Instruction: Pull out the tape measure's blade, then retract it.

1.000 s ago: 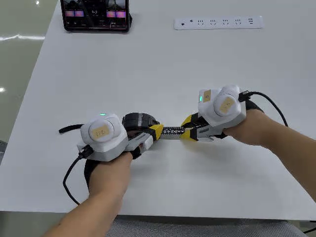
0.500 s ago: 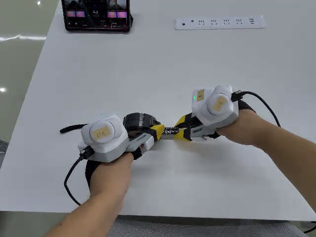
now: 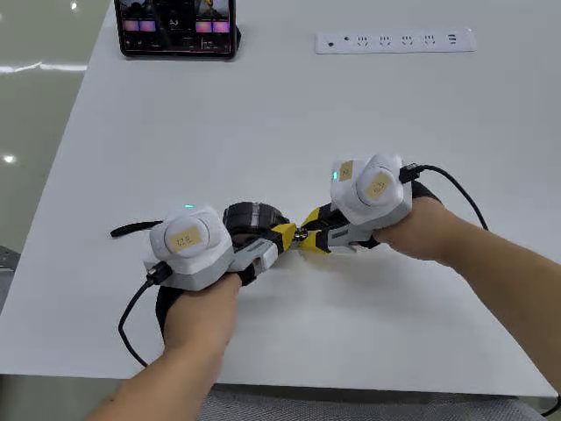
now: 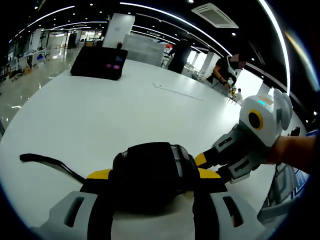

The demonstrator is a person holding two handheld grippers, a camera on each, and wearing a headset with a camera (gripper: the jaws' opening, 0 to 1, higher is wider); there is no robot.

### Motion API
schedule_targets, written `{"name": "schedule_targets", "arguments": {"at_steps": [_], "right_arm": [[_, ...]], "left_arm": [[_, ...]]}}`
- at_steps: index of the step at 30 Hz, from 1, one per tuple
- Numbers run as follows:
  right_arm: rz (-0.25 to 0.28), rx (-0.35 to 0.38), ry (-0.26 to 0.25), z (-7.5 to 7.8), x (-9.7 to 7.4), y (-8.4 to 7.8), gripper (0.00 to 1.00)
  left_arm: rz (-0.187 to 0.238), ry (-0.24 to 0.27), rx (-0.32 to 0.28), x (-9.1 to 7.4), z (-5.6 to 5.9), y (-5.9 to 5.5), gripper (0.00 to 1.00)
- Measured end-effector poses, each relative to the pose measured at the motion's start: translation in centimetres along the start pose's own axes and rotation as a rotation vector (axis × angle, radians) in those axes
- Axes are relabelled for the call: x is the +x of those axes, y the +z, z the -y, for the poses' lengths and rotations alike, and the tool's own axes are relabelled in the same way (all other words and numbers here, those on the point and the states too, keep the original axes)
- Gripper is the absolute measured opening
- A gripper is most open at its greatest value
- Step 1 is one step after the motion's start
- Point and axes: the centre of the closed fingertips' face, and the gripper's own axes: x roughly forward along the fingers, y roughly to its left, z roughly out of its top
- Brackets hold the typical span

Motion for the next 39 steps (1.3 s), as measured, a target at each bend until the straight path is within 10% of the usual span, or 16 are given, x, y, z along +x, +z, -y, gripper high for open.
{"name": "schedule_targets", "arguments": {"at_steps": [39], "right_arm": [[0.01,-0.026,-0.002,-0.15,0.67,0.57,0.13]], "left_arm": [[0.026,-0.039,0.009,-0.06,0.17,0.19,0.6]]}}
